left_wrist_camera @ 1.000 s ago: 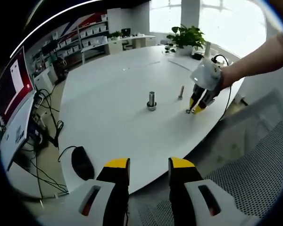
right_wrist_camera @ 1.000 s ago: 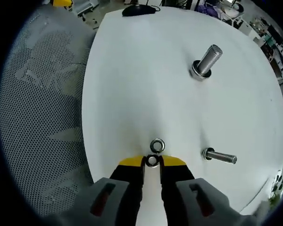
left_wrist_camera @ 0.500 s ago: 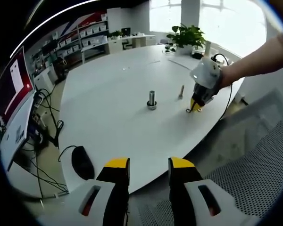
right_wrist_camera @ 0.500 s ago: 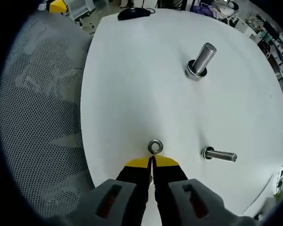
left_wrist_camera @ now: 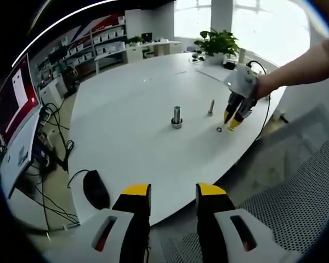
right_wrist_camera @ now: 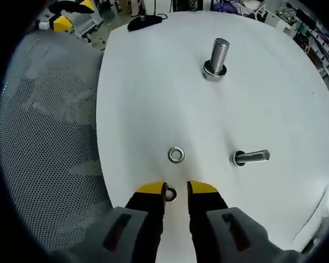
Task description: Place the washer onto the threaded stud by aligning its center hole with the stud, sliding it down to the base, and recovering from edge contact or off-axis alignment until the washer reaches the visible bottom stop.
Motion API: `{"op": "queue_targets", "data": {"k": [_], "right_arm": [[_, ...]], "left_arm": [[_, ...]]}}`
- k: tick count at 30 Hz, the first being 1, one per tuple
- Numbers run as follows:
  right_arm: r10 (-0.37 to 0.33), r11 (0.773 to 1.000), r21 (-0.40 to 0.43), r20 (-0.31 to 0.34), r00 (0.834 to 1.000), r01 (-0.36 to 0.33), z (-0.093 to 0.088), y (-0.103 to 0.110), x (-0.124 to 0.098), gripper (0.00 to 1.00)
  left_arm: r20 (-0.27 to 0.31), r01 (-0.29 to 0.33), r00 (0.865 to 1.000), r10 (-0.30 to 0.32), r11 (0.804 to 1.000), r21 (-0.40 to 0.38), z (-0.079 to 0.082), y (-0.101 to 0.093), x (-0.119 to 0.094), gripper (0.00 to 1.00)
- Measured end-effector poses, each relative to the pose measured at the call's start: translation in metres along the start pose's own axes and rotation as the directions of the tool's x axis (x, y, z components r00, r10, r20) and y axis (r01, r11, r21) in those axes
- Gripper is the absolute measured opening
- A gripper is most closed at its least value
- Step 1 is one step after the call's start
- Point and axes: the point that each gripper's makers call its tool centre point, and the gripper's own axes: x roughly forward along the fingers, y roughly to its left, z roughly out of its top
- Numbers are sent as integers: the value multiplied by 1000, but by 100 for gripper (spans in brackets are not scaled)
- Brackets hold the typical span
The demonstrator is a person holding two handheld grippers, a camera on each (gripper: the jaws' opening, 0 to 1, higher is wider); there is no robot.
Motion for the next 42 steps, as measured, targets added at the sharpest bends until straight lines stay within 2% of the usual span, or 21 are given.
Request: {"op": "queue_targets", "data": {"k": [3,8,9,12,13,14,15,21,28,35,42], "right_arm": [[6,1000,7,0,1000,-6,-6,4,-1,22],[11,1000,-12,-10,1000,-11,-13,13,1,23],[-8,999,-40,-2,1000,7,-11,10,1,22],[-17,999,-33,-1,1000,17,-11,11,1,21],[-28,999,-44,-1,1000,28,-10,11,1,20],[-46,995,-92,-7,999,45,-11,9,0,20],[-38,994,-100,-8,999,37,-10,11,1,20],[-34,996,-84,-35,999,31,-8,8,3,18],[-21,993,-114,-47,999,16,-8,8,3,16],[-65,989,-135,-67,996,56,-7,10,5,16],[-79,990,-128,-89,993,68,-6,12,4,16]], "left_arm": [[-4,1,1000,-1,1000,3,-1,0,0,31],[-4,0,1000,0,1000,4,0,-1,0,31],[-3,0,1000,0,1000,3,-1,-1,0,31],[-4,0,1000,0,1000,4,-1,-1,0,31],[-2,-1,1000,1,1000,4,0,0,0,31],[-1,-2,1000,2,1000,4,0,0,0,31],[0,-3,1000,3,1000,3,0,0,0,31],[-2,-4,1000,4,1000,3,0,0,0,31],[-5,-6,1000,6,1000,5,0,0,0,31],[-6,-7,1000,7,1000,6,0,0,0,31],[-9,-7,1000,7,1000,9,-1,0,0,31]]}}
